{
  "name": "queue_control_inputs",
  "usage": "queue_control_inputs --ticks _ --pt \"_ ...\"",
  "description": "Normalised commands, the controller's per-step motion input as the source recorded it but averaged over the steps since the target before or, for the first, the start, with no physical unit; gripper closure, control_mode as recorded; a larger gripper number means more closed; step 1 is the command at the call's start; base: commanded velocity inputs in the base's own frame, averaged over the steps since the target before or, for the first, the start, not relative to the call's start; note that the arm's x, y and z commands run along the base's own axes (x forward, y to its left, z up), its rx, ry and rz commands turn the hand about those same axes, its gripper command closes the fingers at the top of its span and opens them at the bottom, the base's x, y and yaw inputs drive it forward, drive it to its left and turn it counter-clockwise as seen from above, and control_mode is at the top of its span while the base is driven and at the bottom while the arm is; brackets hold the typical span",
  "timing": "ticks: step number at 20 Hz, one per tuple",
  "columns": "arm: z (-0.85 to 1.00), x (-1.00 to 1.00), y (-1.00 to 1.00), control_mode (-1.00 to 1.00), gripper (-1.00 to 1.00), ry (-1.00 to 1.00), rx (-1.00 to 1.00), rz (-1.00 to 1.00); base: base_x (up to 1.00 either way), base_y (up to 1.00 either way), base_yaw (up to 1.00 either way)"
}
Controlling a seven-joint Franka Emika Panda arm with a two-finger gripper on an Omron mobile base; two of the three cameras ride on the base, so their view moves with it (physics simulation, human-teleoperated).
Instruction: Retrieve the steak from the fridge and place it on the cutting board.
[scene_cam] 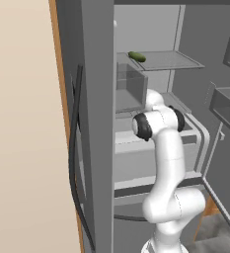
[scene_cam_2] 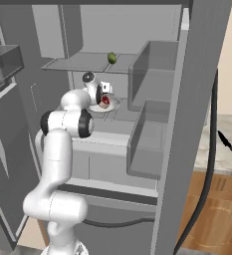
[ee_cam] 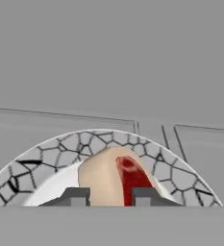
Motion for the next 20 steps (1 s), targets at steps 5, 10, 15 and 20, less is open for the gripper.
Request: queue_control_inputs --ticks 5,10,15,20 --pt "-0.4 -0.43 0.0 -1.0 1.0 -0.25 -0.01 0.0 0.0 0.0 0.0" --pt "0.0 -0.36 0.0 -1.0 1.0 -0.33 0.01 0.0 0.0 0.0 0.0" --pt "0.23 -0.2 0.0 -1.0 1.0 -0.01 0.01 0.0 0.0 0.0 0.0" --pt "1.0 -0.56 0.0 -1.0 1.0 0.02 0.0 -0.04 0.0 0.0 0.0"
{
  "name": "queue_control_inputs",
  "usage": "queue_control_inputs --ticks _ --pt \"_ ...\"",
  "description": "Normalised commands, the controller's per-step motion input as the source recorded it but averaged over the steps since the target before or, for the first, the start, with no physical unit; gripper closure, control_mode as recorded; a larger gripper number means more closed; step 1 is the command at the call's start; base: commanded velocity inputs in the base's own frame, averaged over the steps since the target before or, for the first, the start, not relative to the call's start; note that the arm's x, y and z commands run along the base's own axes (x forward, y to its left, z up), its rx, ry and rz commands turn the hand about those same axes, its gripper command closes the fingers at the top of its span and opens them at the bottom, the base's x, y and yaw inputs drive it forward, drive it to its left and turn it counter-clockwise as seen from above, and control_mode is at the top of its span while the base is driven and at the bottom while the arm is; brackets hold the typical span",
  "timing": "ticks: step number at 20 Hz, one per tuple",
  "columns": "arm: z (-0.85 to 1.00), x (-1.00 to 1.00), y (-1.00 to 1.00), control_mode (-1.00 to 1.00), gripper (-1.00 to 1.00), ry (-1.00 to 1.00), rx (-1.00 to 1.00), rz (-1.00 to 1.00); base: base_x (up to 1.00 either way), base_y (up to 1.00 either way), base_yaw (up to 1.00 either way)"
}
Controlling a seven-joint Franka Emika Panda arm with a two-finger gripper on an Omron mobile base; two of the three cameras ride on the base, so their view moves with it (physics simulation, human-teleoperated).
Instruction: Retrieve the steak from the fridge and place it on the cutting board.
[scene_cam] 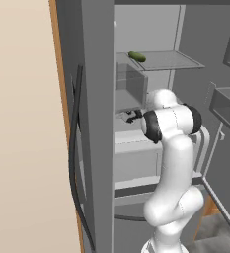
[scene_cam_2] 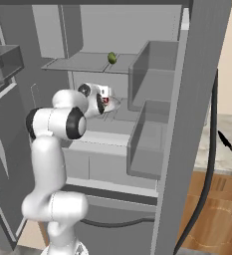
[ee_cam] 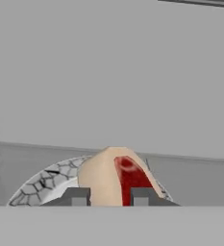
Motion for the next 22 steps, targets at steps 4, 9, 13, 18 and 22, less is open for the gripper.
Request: queue_control_inputs --ticks 4,9,13,18,22 --pt "1.0 -0.79 0.01 -1.0 1.0 0.12 0.0 -0.07 0.0 0.0 0.0" --pt "1.0 -1.0 -0.04 -1.0 1.0 0.2 0.0 -0.06 0.0 0.0 0.0" --pt "0.96 -1.0 -0.27 -1.0 1.0 0.2 0.07 -0.06 0.0 0.0 0.0" --pt "0.42 -1.0 -0.49 -1.0 1.0 0.19 0.02 -0.03 0.0 0.0 0.0" --pt "-0.02 -1.0 -0.69 -1.0 1.0 0.18 0.0 0.0 0.0 0.0 0.0"
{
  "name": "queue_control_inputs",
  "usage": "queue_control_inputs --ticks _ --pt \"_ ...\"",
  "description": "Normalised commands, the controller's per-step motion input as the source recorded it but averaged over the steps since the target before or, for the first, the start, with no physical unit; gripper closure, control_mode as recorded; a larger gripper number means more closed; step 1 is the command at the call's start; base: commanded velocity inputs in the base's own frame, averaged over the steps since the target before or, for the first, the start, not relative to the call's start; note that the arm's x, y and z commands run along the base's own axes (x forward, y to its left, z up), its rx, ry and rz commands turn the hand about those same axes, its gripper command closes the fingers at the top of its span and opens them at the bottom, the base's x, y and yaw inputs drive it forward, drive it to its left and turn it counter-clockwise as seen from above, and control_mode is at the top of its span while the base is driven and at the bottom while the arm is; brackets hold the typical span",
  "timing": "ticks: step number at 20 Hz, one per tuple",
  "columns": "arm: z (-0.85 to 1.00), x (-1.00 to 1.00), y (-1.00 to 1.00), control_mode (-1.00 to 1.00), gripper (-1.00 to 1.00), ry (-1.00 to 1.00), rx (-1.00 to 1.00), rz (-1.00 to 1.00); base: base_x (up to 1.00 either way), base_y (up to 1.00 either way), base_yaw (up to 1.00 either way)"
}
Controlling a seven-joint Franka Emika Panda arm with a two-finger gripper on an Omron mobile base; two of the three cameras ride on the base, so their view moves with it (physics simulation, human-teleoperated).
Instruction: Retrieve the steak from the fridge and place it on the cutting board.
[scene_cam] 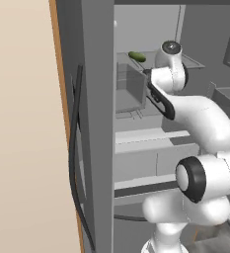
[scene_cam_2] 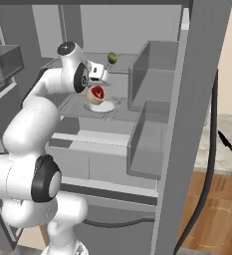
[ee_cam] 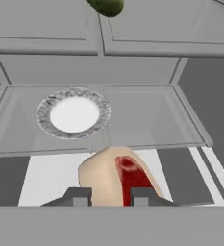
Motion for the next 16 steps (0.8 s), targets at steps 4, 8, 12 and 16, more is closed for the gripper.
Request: queue_control_inputs --ticks 4,8,12,16 --pt "-0.46 -1.0 -0.46 -1.0 1.0 0.24 -0.06 0.0 0.0 0.0 0.0" --pt "-0.1 -0.28 0.0 -1.0 1.0 0.04 -0.02 0.0 0.0 0.0 0.0" --pt "-0.03 -0.26 0.0 -1.0 1.0 0.0 0.0 0.01 0.0 0.0 0.0" --pt "-0.35 -0.75 0.0 1.0 1.0 0.02 -0.03 0.08 -0.25 0.0 0.02"
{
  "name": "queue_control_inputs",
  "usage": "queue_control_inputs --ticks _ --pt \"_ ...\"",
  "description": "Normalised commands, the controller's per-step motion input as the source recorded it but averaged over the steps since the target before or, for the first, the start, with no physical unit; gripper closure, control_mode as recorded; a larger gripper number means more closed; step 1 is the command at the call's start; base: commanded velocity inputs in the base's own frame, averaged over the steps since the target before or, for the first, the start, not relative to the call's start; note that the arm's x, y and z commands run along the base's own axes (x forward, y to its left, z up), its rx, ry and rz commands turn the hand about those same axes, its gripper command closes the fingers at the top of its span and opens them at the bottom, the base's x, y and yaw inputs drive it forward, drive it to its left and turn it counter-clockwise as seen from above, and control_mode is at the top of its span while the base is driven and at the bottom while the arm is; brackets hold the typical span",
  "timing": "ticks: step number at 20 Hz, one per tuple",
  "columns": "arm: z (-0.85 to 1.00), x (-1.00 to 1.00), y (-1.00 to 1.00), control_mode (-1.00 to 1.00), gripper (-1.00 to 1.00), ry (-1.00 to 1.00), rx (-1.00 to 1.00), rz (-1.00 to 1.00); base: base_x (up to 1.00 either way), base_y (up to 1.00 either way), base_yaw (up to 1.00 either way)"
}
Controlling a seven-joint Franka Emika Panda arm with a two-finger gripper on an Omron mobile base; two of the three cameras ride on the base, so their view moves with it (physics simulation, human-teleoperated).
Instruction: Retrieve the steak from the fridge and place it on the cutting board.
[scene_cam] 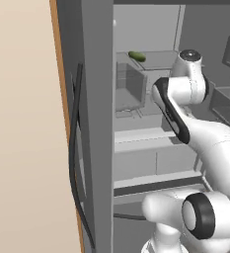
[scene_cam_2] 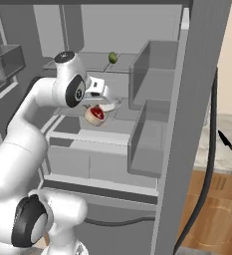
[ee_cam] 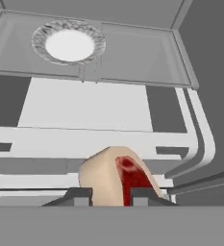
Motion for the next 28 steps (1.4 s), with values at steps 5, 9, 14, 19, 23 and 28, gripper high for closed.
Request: queue_control_inputs --ticks 5,9,14,19,23,28 --pt "0.0 0.0 0.0 1.0 1.0 0.0 0.0 0.0 -1.0 0.0 0.0" --pt "0.0 0.0 0.0 1.0 1.0 0.0 0.0 0.0 -1.0 0.0 -0.09" --pt "0.0 0.0 0.0 1.0 1.0 0.0 0.0 0.0 -0.86 -0.04 -0.63" --pt "0.0 0.0 0.0 1.0 1.0 0.0 0.0 0.0 -0.2 0.04 -0.98" --pt "0.0 0.0 0.0 1.0 1.0 0.0 0.0 0.0 0.2 -0.16 -0.94" --pt "0.0 0.0 0.0 1.0 1.0 0.0 0.0 0.0 0.97 -0.29 -0.46"
